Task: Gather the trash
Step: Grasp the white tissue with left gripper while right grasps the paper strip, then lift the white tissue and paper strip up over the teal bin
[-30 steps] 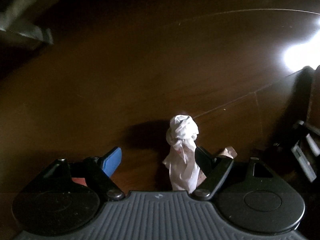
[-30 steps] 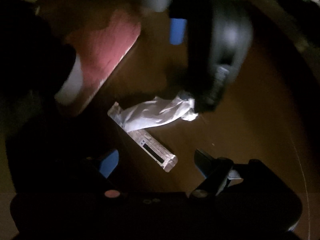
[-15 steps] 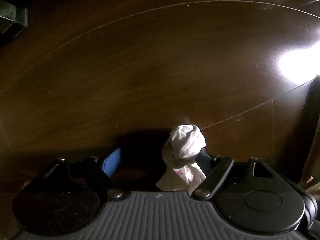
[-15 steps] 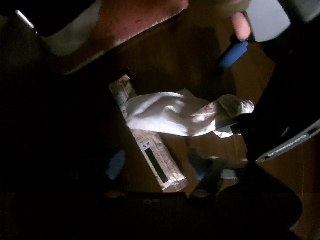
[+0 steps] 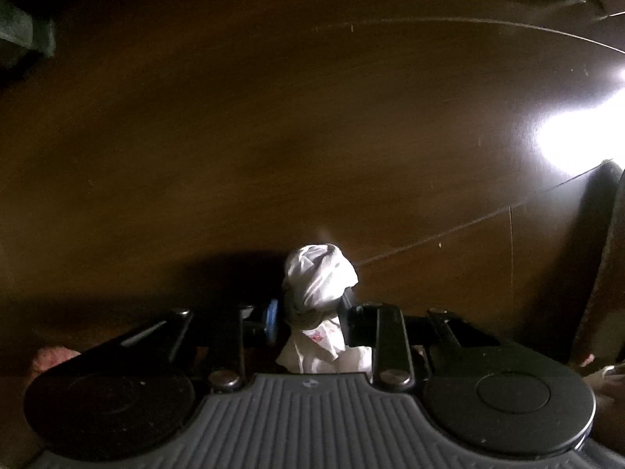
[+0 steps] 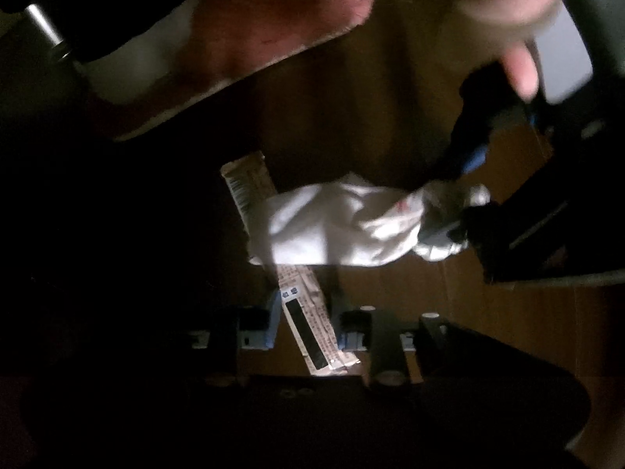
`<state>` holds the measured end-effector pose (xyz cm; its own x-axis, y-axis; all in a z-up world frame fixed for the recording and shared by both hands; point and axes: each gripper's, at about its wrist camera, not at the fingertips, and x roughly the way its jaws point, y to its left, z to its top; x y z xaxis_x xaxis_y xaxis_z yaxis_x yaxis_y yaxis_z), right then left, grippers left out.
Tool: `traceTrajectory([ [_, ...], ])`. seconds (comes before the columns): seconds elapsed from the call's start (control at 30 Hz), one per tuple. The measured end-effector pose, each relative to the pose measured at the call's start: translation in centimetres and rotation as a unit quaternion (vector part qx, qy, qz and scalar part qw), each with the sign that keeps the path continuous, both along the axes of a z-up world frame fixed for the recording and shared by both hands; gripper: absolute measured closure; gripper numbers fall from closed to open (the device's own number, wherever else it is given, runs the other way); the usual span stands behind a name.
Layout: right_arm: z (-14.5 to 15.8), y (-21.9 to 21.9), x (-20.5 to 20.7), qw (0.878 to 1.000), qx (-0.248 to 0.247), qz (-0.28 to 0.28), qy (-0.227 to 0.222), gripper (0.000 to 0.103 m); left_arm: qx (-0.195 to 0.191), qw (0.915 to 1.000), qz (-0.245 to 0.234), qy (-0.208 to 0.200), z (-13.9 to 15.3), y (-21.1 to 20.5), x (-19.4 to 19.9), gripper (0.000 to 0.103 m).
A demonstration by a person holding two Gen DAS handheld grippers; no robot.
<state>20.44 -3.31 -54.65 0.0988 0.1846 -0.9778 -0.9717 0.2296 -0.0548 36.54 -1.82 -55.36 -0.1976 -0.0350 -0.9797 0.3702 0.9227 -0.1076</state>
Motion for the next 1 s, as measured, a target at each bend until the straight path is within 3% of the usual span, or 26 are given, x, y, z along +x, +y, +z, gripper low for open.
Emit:
traceTrajectory([
  [0.27, 0.9, -1.4, 2.4, 0.993, -0.036, -0.108, 0.014, 0.080, -0.013, 0.9994, -0.005, -0.031, 4.0, -0.2, 0.9, 0.080],
  [0.47, 4.8, -3.6, 4.6, 0.972, -0.043, -0.231, 0.023, 0.082, -0.020, 0.9978, -0.012, -0.062, 10.0, 0.0, 0.9, 0.080],
  [0.67, 11.5, -7.4, 6.4, 0.926, -0.016, -0.375, 0.030, 0.082, -0.032, 0.9941, 0.001, -0.104, 18.0, 0.7, -0.4, 0.080],
  [0.83, 19.3, -11.2, 6.7, 0.871, 0.049, -0.487, 0.030, 0.083, -0.035, 0.9889, 0.002, -0.144, 25.6, 0.0, -0.6, 0.080],
  [0.9, 22.6, -12.3, 6.1, 0.852, 0.082, -0.516, 0.025, 0.083, -0.040, 0.9863, 0.010, -0.160, 28.3, 0.4, -1.4, 0.080],
  [1.0, 28.0, -13.7, 5.2, 0.835, 0.131, -0.535, 0.004, 0.083, -0.044, 0.9804, 0.024, -0.190, 31.8, 0.6, -2.5, 0.080],
])
